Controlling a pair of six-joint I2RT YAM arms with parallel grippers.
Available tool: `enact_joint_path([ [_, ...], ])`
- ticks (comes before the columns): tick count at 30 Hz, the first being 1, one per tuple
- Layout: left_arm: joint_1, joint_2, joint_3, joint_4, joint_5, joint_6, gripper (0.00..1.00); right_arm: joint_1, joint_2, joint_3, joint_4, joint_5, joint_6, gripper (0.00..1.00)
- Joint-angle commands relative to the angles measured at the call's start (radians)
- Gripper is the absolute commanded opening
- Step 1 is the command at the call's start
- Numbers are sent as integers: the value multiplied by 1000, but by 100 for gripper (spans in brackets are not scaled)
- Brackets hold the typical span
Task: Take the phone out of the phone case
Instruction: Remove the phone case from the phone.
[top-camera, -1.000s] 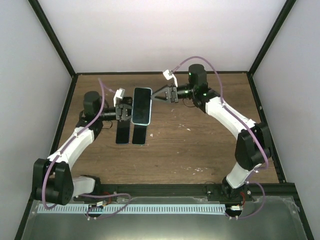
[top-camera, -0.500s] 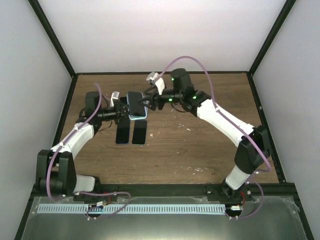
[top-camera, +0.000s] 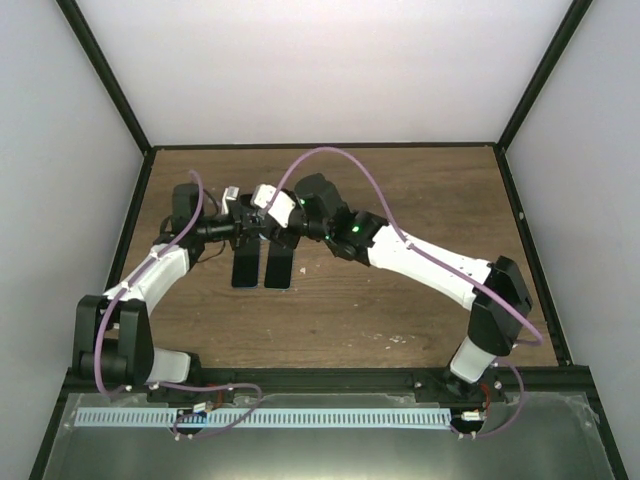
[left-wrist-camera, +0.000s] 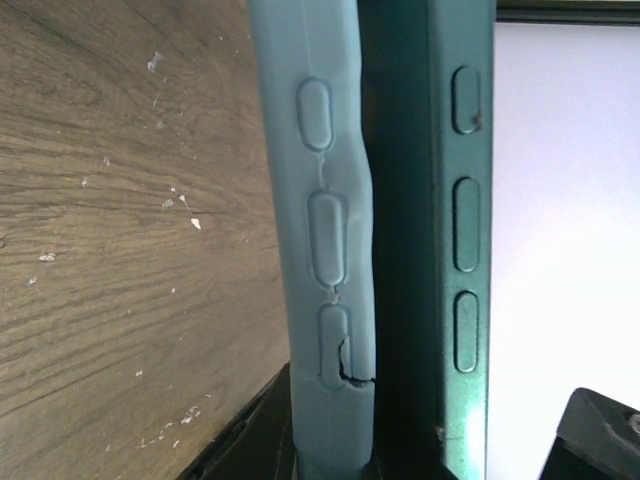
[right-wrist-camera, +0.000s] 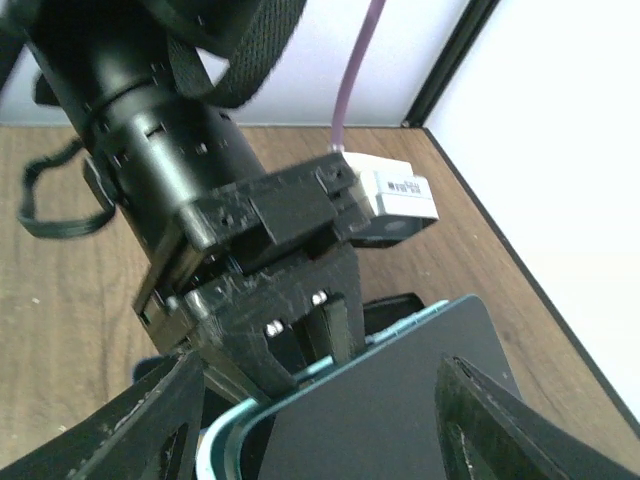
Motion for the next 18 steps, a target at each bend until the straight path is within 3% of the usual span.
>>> enact_joint_path([
  [1,1,-11,24,46,21,-11,0,19,5,-30,47,150,-83,62],
  [14,1,-16,22,54,15,-12,0,65,10,-155,190,375,-250,60],
  [18,0,-21,17,61,21,-4,0,67,17,-164,227,424,-278,55],
])
